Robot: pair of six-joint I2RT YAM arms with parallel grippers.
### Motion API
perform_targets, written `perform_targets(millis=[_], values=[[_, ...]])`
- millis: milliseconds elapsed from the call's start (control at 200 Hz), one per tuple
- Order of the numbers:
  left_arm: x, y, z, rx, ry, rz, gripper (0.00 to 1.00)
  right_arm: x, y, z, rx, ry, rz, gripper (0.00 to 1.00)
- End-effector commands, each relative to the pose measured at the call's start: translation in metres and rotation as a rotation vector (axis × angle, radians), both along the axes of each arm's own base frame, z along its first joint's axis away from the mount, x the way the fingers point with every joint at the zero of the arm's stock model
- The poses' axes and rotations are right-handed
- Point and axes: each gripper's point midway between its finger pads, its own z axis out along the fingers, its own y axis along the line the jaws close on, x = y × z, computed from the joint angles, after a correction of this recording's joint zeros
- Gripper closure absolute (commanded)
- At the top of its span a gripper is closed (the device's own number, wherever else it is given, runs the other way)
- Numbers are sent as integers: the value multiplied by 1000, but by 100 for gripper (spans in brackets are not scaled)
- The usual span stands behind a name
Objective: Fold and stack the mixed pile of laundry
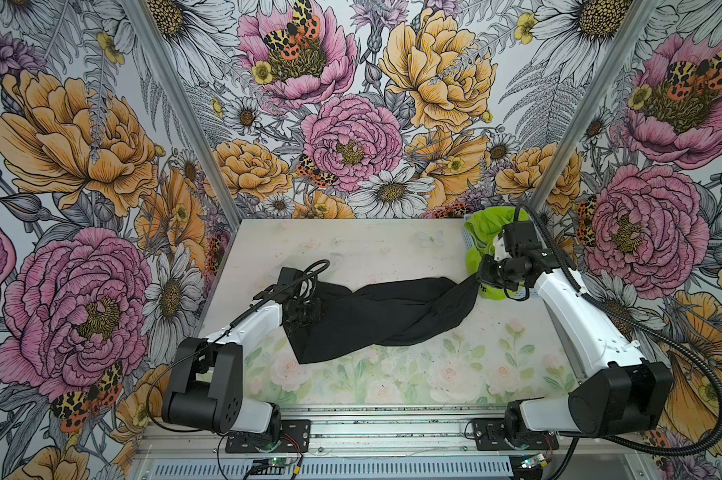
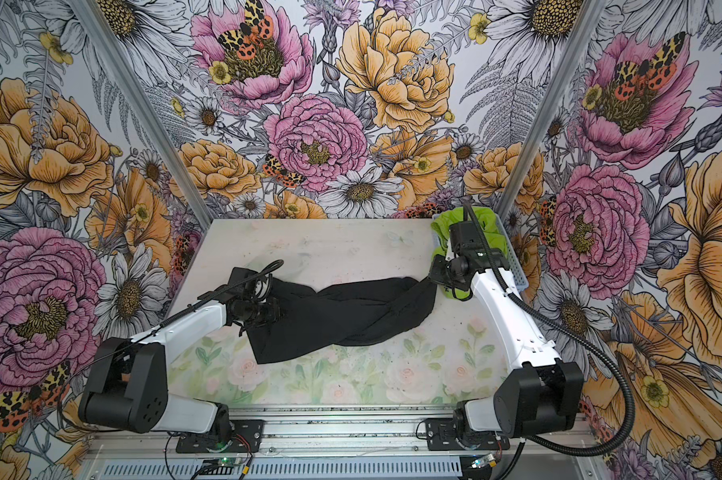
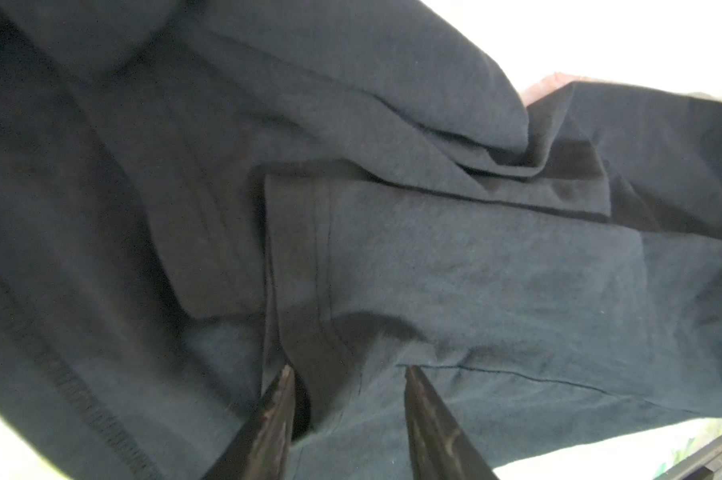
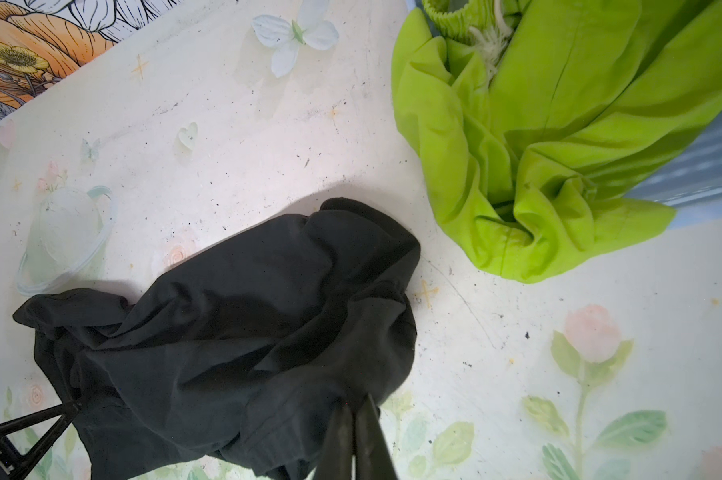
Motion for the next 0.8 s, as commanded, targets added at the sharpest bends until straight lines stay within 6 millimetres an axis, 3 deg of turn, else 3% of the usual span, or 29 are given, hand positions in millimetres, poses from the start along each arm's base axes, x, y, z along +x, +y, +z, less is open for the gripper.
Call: perform_targets(millis=[0,150,260,435,605,796], values=[[9,-12,2,-10,-15,-57,60,10,-2,13,4,-52,1,100],[3,-18,-1,-6,1,-81,76,8,-4,15,6,-57,-6,100],[-2,-24,7,-8,-9,-102,100,6,-7,13,3,-53,-11,100],[-4,-11,40,-6,-69,-58,100,5,-15,20,10,-74,-32,100],[14,12,126,-58,-286,50,100,11,-21,51,23,-159,-42,100],[37,35,249,-82,-592,123,100,17,-22,121,32,-338,-33,100]])
